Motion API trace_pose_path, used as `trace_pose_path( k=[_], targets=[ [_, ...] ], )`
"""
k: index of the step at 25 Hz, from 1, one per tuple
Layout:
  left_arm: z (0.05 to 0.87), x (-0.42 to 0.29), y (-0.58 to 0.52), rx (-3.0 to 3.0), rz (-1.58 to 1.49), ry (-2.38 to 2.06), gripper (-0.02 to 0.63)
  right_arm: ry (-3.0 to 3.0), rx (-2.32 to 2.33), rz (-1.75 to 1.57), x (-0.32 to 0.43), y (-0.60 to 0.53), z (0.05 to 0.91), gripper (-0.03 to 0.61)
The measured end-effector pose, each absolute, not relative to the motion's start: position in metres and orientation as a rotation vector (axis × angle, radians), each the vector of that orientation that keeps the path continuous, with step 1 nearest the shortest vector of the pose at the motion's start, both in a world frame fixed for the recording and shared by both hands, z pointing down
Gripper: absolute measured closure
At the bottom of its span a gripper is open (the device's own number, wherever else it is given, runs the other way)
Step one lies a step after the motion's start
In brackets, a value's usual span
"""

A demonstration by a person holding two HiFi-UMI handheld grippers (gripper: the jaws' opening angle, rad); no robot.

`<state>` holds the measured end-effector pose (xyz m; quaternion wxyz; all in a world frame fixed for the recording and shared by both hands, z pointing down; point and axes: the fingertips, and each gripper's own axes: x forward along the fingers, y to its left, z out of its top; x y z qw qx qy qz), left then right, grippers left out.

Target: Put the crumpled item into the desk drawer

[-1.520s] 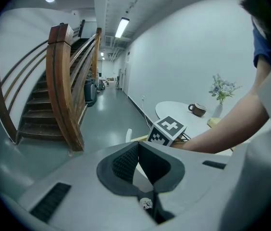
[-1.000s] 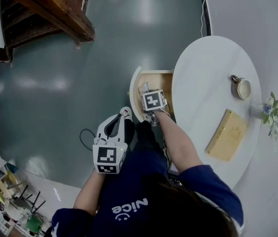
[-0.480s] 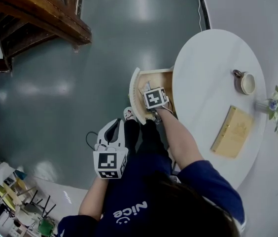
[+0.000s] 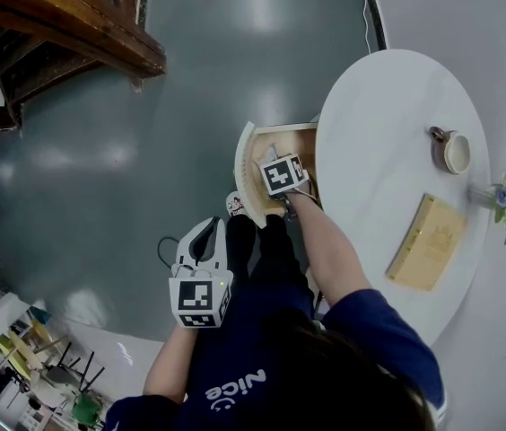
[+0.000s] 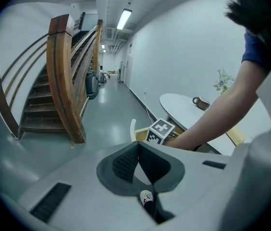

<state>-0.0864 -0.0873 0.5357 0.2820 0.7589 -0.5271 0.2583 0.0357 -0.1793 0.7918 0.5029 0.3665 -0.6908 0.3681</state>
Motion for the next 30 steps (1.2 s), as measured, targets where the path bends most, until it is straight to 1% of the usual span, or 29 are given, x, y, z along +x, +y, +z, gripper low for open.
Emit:
trace_pose_path(
  k=[6,12,15,19,24,26,29,30],
  targets=[
    [0.539,-0.088,-0.088,2.022,0.694,-1.417,0.611,-1.656,0.876,0.842,0.037,-0.182,0.797,0.511],
    [0.54,-0.085,-0.087,2.035,0.705,-1.409,0.611,-1.653,0.875,0.804,0.039,-0.183,0.797,0.482],
    [0.538,-0.083,-0.09,2.043,0.689,-1.402,0.611,-1.644,0.886,0.794,0.041,-0.185,0.796,0.447],
    [0.537,-0.081,-0.093,2.039,0.667,-1.405,0.611,-1.637,0.927,0.797,0.046,-0.187,0.787,0.37],
    [0.535,-0.079,-0.097,2.051,0.652,-1.402,0.611,-1.673,0.961,0.788,0.034,-0.186,0.772,0.359],
    [0.532,-0.078,-0.098,2.06,0.644,-1.403,0.61,-1.688,0.953,0.777,0.029,-0.187,0.767,0.342],
    [0.528,-0.077,-0.1,2.07,0.633,-1.407,0.611,-1.691,0.956,0.776,0.026,-0.188,0.759,0.29],
    [0.528,-0.077,-0.099,2.072,0.63,-1.407,0.611,-1.694,0.961,0.78,0.024,-0.188,0.756,0.29]
  ],
)
